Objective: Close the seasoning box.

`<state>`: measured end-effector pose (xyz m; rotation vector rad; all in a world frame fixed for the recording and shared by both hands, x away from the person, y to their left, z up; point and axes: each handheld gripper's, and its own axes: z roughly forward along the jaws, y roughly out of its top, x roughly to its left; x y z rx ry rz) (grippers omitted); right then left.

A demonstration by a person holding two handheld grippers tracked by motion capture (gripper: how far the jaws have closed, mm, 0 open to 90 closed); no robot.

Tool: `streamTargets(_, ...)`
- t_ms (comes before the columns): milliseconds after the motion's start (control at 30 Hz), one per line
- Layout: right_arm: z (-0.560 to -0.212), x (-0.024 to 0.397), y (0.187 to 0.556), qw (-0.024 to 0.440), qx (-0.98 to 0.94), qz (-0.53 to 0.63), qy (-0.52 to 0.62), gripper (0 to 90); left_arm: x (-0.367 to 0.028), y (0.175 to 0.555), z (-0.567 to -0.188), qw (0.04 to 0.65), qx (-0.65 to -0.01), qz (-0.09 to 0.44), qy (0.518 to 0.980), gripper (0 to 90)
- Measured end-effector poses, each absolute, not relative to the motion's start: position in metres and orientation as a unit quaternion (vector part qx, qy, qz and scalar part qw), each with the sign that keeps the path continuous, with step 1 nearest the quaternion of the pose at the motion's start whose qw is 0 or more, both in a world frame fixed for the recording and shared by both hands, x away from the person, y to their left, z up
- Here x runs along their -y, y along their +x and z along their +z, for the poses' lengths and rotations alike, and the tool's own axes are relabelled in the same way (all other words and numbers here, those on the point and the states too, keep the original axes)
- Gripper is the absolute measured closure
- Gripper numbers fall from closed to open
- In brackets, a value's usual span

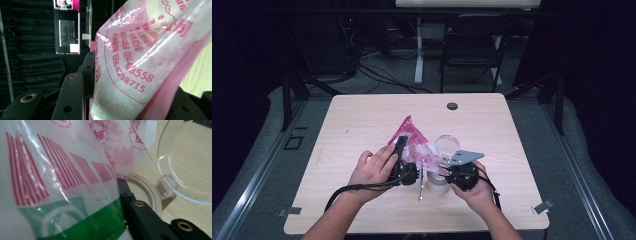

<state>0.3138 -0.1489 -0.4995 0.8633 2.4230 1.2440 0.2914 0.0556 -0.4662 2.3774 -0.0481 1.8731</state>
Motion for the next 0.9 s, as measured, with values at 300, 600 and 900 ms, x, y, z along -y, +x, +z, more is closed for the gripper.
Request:
streamTargets(300, -0.499, 0.149, 0.314, 0.142, -0.838, 0.432, 0.301, 90.0, -0.058, 0.292, -0.468, 0.064, 0.006, 0.615, 0.786, 61.0)
streamTargets(600, -0.499, 0.149, 0.314, 0.140, -0.838, 0.433, 0.302, 90.0, -0.061, 0.292, -0.475, 0.079, -0.007, 0.618, 0.782, 61.2)
streamTargets(900, -0.499, 0.148, 0.314, 0.134, -0.836, 0.438, 0.302, 90.0, -0.067, 0.291, -0.481, 0.082, -0.025, 0.609, 0.789, 61.0)
